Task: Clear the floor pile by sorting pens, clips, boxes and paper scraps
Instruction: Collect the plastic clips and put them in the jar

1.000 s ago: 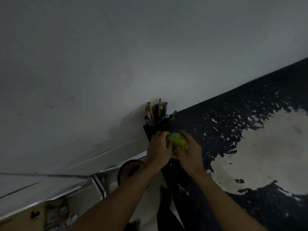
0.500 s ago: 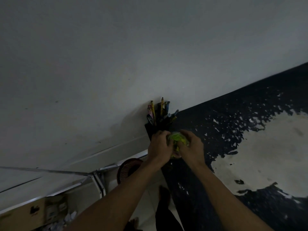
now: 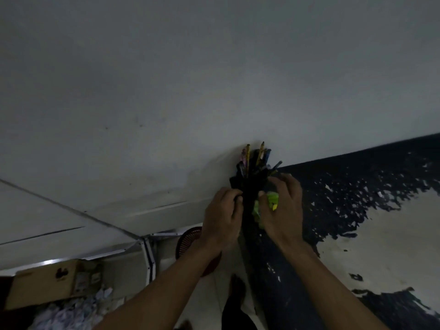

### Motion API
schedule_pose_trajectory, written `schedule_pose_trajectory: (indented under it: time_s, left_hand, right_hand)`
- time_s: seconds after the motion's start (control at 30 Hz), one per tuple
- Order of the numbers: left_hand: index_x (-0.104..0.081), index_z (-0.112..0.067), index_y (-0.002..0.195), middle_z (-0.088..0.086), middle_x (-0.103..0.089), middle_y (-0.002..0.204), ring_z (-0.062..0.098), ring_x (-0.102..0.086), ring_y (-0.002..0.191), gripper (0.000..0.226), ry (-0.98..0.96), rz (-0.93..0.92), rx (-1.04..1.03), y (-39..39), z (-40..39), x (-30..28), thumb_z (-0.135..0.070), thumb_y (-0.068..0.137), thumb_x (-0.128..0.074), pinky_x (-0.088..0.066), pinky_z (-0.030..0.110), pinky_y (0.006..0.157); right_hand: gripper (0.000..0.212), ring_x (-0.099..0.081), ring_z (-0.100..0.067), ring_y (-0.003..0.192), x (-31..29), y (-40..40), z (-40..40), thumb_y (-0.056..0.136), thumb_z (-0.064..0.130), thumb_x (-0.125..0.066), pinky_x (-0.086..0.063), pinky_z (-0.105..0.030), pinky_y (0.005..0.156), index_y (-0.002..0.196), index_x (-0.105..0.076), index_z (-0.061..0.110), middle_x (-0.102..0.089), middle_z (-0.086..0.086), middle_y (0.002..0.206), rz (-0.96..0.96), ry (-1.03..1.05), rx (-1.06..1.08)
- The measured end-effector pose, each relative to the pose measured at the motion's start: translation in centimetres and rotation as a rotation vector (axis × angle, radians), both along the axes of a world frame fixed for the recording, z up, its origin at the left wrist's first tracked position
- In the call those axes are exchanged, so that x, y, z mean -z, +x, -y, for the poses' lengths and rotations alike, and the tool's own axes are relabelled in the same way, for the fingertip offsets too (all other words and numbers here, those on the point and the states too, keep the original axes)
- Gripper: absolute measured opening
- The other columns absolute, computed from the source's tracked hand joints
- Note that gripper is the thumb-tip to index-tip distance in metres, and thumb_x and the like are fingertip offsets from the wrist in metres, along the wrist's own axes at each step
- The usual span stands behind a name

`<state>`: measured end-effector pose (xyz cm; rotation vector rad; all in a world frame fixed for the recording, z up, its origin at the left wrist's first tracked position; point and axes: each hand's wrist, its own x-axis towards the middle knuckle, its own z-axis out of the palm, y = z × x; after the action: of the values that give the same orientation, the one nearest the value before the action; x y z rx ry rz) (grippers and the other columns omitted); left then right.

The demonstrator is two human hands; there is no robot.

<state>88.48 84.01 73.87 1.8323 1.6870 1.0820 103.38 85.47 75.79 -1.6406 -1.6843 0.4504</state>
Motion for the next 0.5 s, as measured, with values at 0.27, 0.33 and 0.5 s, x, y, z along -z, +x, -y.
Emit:
schedule_pose_trajectory:
  time_s: [0.27,0.33,0.5]
  left_hand:
    - [-0.061,-0.013,0.112,0.001,-0.059,0.108,0.014,-0.058,0.093,0.022,0.032,-0.009,-0.202,-7.9,5.6,-1.5,-0.022,0.096,-0.049,-0.049,0.028,0.074]
    - [-0.060,-0.015,0.115,0.000,-0.058,0.111,0.013,-0.059,0.094,0.026,0.029,-0.005,-0.257,-10.4,7.6,-1.9,-0.026,0.095,-0.047,-0.051,0.030,0.075]
    - [-0.060,-0.013,0.118,0.001,-0.058,0.113,0.010,-0.057,0.089,0.028,0.045,-0.005,-0.424,-17.1,15.3,-2.7,-0.023,0.095,-0.049,-0.052,0.030,0.071]
  right_hand:
    - [0.034,-0.039,-0.027,0.130,-1.1,-6.4,2.7,0.085,0.020,-0.060,-0.039,-0.038,0.106,0.117,-0.062,0.009,-0.046,-0.010,0.131,0.058,0.034,-0.207]
    - [0.035,-0.041,-0.023,0.128,-1.4,-8.9,3.8,0.087,0.027,-0.053,-0.039,-0.035,0.105,0.117,-0.062,0.010,-0.047,-0.008,0.130,0.031,-0.001,-0.267]
    - [0.032,-0.050,-0.021,0.115,-2.1,-16.2,9.1,0.088,0.030,-0.052,-0.040,-0.027,0.096,0.113,-0.062,0.013,-0.053,-0.006,0.121,-0.005,-0.032,-0.435]
